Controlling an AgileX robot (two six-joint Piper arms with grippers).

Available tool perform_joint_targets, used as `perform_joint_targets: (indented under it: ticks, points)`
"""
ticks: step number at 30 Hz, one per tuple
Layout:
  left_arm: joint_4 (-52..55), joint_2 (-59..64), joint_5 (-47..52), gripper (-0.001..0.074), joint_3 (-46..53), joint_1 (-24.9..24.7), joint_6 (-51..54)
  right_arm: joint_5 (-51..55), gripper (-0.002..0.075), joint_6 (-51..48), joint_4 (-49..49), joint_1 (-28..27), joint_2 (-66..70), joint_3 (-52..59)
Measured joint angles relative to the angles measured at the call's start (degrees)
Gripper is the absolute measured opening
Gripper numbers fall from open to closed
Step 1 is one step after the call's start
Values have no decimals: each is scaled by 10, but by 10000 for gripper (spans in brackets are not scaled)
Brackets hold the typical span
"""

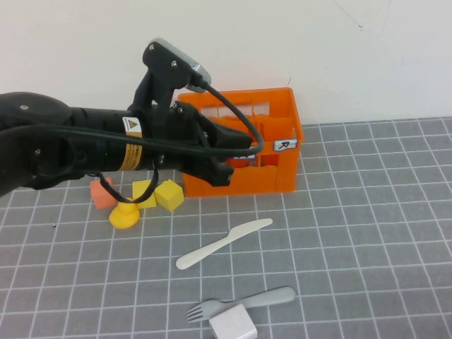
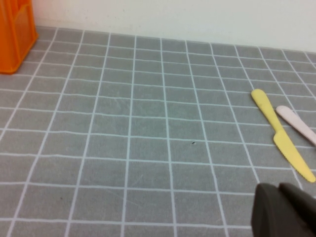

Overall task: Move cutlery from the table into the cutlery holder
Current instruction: Place the spoon on the box, then pick up the fork

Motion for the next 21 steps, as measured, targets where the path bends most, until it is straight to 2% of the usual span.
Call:
perform_joint_targets:
  ticks: [3,6,8,11,13,14,16,18,20,21]
  points:
    - [6,0,3,1,0,1,8,0,-3,0,0,0,0,0]
    - [8,0,60,0,0,-5,41,0,-3,0,0,0,0,0]
    - [8,0,142,0,0,-15,76,0,-3,0,0,0,0,0]
    - [0,1,338,0,0,-36,160,0,-3,0,0,0,0,0]
    - [-17,6,432,0,-1,-49,222,0,-3,0,0,0,0,0]
    - [-49,11,502,0,-1,-57,280,0,-3,0,0,0,0,0]
    - [-141,20,583,0,-1,-63,381,0,-3,0,0,0,0,0]
    - [-292,25,644,0,-1,-65,510,0,-3,0,0,0,0,0]
    - [-508,32,697,0,-1,-65,687,0,-3,0,0,0,0,0]
    - [-579,35,718,0,-1,-65,734,0,-3,0,0,0,0,0]
